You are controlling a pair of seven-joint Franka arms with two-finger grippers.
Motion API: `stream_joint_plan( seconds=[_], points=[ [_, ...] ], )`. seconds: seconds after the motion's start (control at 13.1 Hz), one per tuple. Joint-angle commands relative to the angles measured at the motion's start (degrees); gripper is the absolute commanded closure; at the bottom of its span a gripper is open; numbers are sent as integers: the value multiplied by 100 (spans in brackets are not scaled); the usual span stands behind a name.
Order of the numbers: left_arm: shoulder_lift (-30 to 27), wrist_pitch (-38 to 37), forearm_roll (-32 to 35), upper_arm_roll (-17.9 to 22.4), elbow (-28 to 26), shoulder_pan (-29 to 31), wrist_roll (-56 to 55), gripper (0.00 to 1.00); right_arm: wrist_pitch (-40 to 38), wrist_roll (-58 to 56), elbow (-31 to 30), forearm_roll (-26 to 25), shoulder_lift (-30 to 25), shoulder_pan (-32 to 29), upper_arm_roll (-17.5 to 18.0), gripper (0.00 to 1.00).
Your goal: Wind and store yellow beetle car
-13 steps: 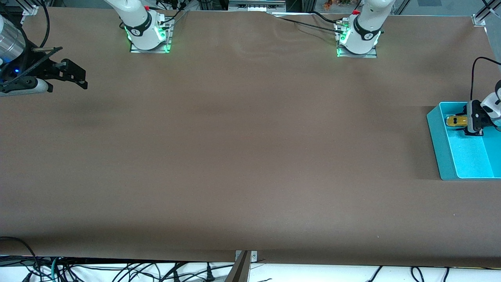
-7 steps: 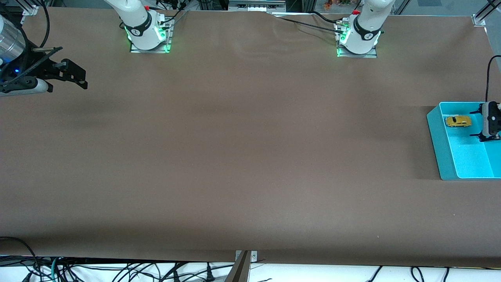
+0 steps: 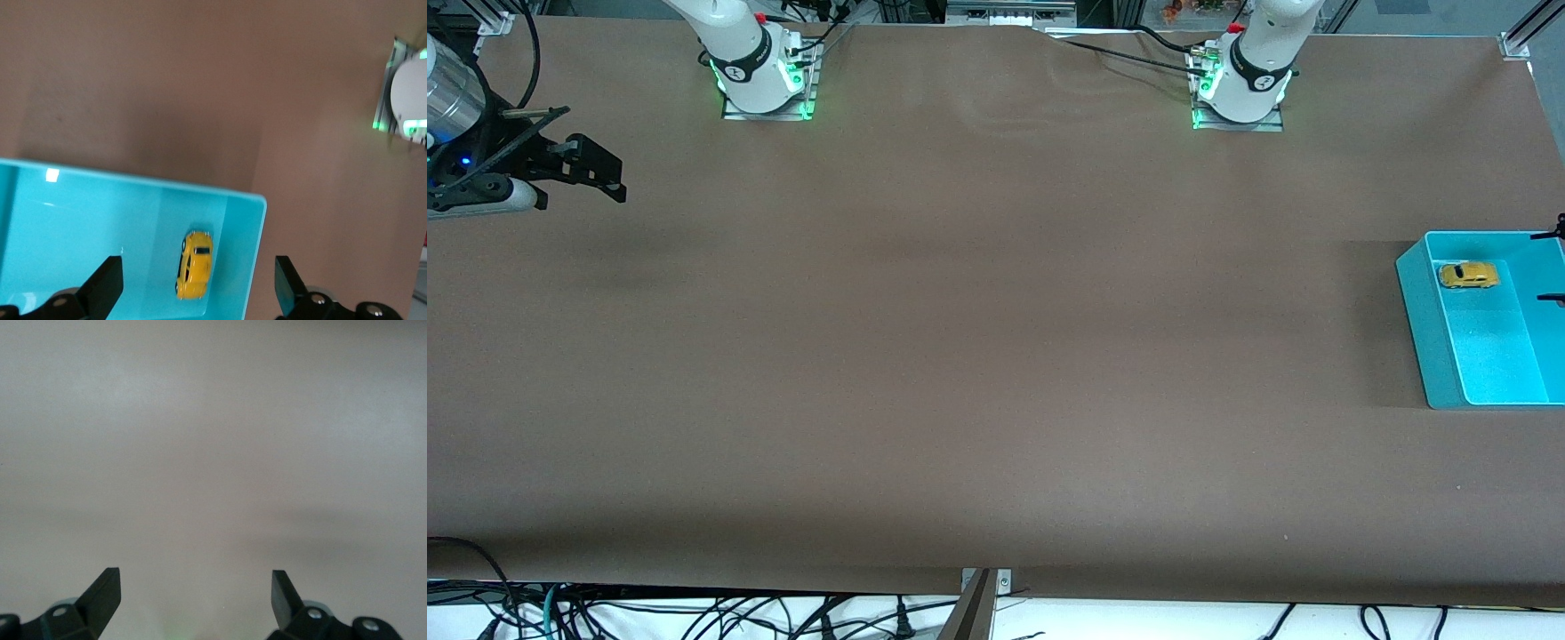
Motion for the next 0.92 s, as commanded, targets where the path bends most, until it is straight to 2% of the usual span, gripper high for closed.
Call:
stream_joint_plan(
  seconds=[0.0,0.23,0.46,0.69,0.84],
  points=[
    [79,-362,-78,-687,180,-6,-1204,0,-73,49,1,-40,-36,-8,8,0],
    [79,-609,-367,-1365,180,-7,-2742,0,-73,49,19,-49,-36,-8,8,0],
    [79,-635,-465,-1840,153,-50,-4174,0,-56,50,19,-58,-44,0,17,0],
    [-674,-644,-658,-1684,65,-751,-5177,0,-38,58,19,-58,-36,1,17,0],
    [-1263,-644,-1139,-809,-30,-1706,-6004,0,-38,58,10,-58,-36,1,17,0]
  ],
)
